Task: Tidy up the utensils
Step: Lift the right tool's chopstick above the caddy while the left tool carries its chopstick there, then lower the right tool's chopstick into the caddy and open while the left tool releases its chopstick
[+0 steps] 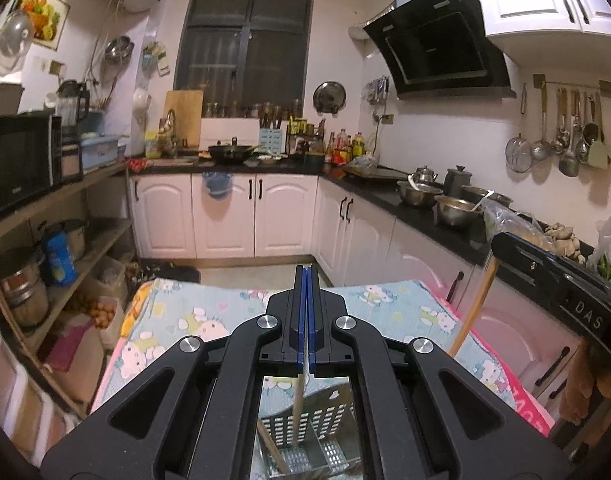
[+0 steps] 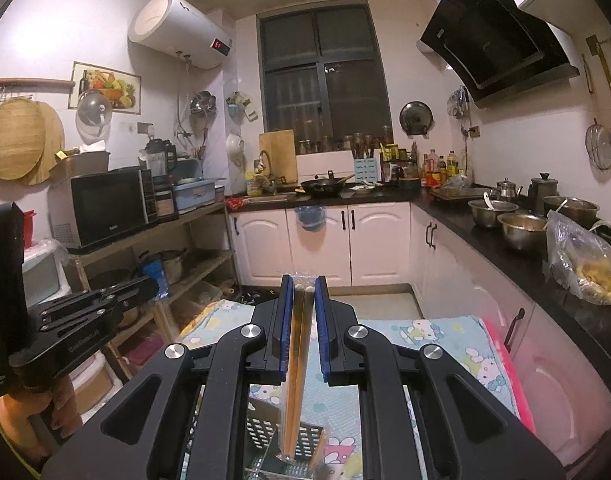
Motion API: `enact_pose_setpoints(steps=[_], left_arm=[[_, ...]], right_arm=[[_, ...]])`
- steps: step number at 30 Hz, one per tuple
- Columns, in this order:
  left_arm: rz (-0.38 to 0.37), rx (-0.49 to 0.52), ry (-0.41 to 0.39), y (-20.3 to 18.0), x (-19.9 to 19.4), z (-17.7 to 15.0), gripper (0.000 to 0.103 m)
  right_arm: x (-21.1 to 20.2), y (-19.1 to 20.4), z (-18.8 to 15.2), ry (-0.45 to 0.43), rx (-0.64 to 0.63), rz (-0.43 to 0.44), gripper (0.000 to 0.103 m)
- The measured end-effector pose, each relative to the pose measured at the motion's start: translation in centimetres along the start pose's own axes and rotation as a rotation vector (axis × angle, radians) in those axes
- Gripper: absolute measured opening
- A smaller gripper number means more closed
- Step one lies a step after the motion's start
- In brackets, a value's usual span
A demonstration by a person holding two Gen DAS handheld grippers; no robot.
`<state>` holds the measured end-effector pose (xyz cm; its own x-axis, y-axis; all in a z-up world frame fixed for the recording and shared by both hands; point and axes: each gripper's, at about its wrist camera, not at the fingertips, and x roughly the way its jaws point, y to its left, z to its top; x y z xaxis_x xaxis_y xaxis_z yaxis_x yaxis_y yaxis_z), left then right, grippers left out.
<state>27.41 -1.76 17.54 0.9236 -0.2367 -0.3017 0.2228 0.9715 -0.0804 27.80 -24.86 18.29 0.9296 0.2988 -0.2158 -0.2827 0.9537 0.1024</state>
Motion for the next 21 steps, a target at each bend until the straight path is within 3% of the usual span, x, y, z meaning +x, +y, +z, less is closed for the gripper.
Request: enact_pose_setpoints(steps=[21], left_arm=[[-0.033,-0.083,0.084,2.1,2.0,-4.8,0.000]], right_arm=[[4.5,-0.5,-5.7,0.086,0.035,-0.009,0.011]])
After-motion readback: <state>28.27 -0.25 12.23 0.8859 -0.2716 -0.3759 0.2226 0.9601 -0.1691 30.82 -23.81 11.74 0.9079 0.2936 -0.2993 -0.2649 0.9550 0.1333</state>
